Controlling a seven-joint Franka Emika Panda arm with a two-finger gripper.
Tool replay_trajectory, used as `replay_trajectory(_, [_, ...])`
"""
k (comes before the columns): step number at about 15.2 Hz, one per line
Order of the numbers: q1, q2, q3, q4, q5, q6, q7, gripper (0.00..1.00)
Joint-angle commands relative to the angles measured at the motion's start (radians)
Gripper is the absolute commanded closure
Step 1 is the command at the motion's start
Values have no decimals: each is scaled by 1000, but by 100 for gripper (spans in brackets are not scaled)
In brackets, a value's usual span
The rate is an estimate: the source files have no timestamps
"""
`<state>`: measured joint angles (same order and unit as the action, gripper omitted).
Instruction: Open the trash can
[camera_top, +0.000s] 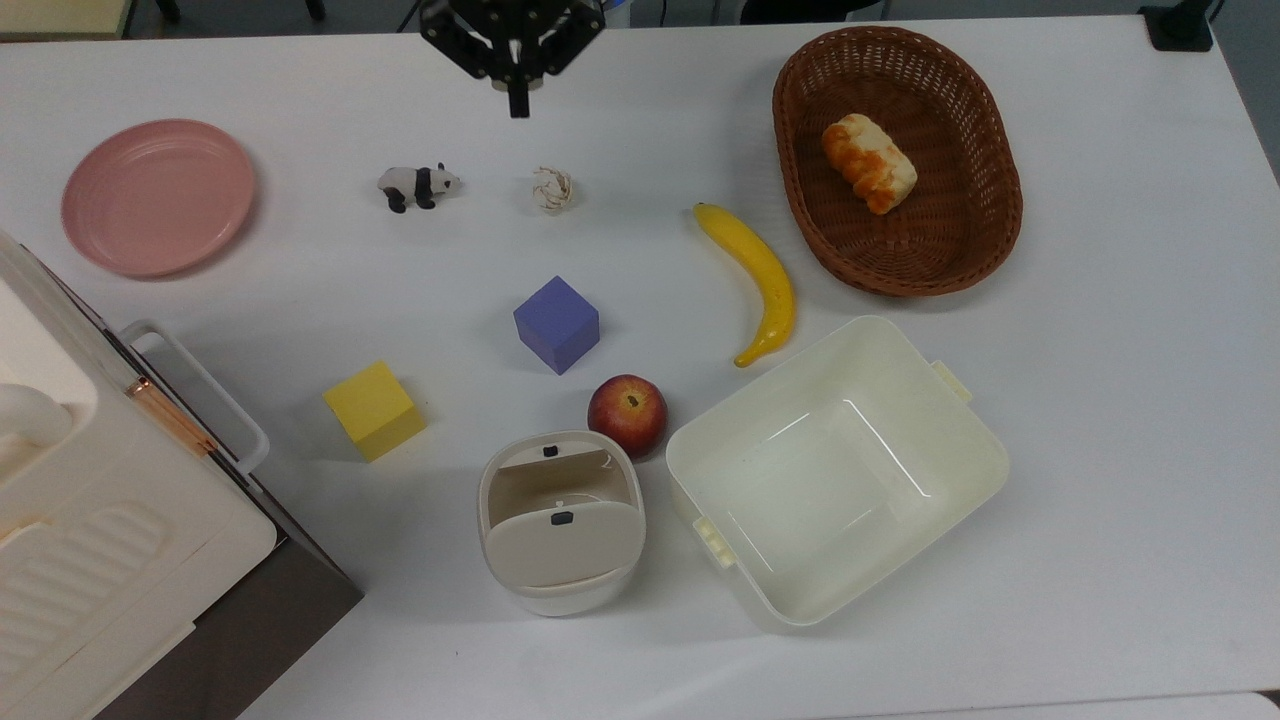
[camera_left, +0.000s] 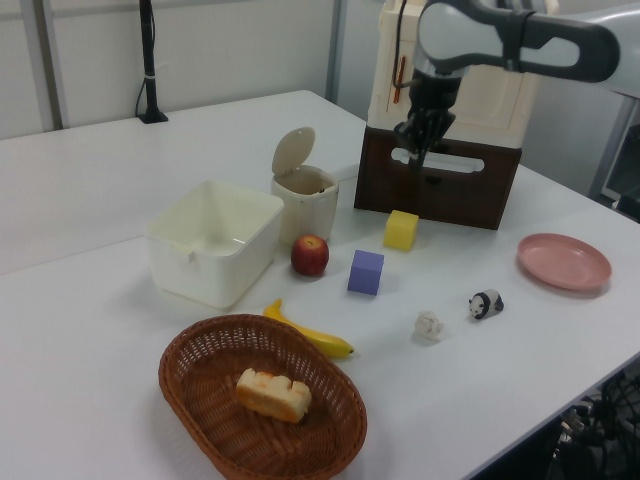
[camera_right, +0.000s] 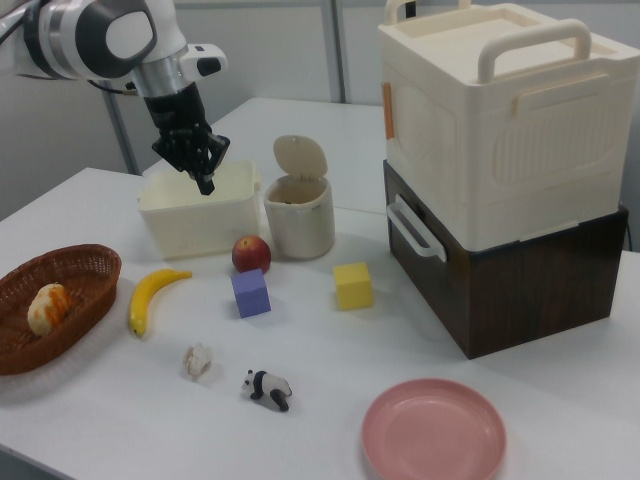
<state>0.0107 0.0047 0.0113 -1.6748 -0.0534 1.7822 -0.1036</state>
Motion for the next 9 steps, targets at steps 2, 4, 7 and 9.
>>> replay_trajectory(2, [-14, -40, -8, -42, 27, -35, -21, 1])
replay_trajectory(4, [-14, -42, -8, -42, 21, -88, -22, 0])
replay_trajectory(7, [-23, -57, -37, -33, 30, -134, -21, 0])
replay_trajectory(9, [-24, -58, -56, -10, 53, -150, -13, 0])
